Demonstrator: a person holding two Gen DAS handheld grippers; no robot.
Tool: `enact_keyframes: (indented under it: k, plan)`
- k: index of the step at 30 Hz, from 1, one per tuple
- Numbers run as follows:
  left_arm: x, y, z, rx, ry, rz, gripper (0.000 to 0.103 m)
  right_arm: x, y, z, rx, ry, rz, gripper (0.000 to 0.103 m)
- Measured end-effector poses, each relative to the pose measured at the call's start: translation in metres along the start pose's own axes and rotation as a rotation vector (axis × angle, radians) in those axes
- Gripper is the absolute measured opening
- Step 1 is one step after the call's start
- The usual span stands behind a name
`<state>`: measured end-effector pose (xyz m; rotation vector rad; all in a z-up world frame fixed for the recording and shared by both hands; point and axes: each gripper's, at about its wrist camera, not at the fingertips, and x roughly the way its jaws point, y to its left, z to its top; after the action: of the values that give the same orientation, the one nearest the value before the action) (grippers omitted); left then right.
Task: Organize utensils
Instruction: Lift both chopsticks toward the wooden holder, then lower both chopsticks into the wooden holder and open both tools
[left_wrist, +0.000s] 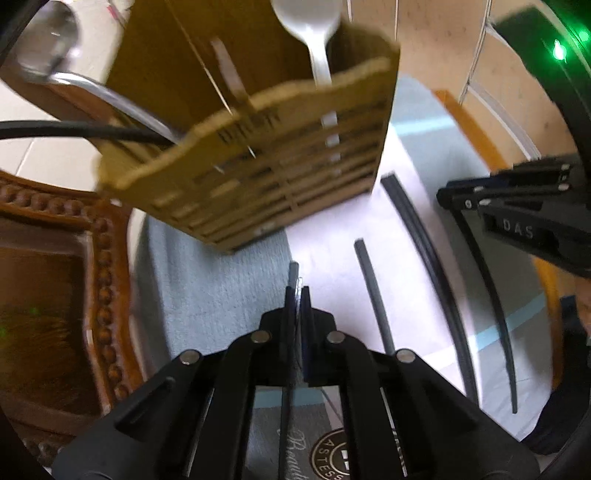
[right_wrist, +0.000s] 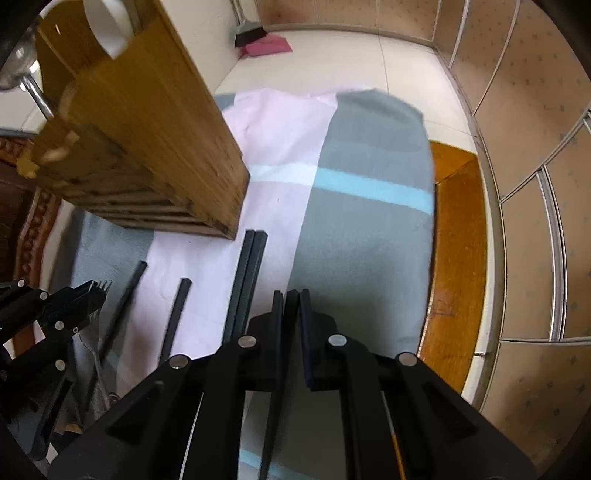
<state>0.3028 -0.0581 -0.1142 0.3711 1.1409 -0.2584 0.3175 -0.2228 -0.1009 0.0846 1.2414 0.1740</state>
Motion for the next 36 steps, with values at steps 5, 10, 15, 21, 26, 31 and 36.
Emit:
enact_keyframes:
  k: [5, 10, 15, 21, 26, 31, 36]
  plan:
    - [-0.048, 0.012, -0.003, -0.066, -0.181, 0.012, 0.002, -0.055, 0.006, -0.002, 0.002, -0.126, 0.051, 0.008]
    - [-0.09, 0.019, -0.015, -0.085, -0.328, 0.071, 0.002, -0.11, 0.019, -0.013, -0.02, -0.262, 0.075, 0.007]
    - [-0.119, 0.012, -0.024, -0.098, -0.425, 0.1, 0.002, -0.155, 0.031, -0.023, -0.051, -0.377, 0.087, 0.007]
    - [-0.143, 0.01, -0.034, -0.125, -0.506, 0.142, 0.002, -0.199, 0.044, -0.038, -0.085, -0.534, 0.078, 0.007]
    - [-0.176, 0.022, -0.041, -0.168, -0.597, 0.211, 0.002, -0.237, 0.054, -0.046, -0.103, -0.71, 0.099, 0.007]
    - [-0.218, 0.039, -0.034, -0.234, -0.696, 0.263, 0.002, -0.274, 0.062, -0.047, -0.091, -0.891, 0.125, 0.007]
    - [-0.249, 0.049, -0.02, -0.286, -0.803, 0.378, 0.002, -0.291, 0.071, -0.032, -0.073, -1.031, 0.124, 0.007]
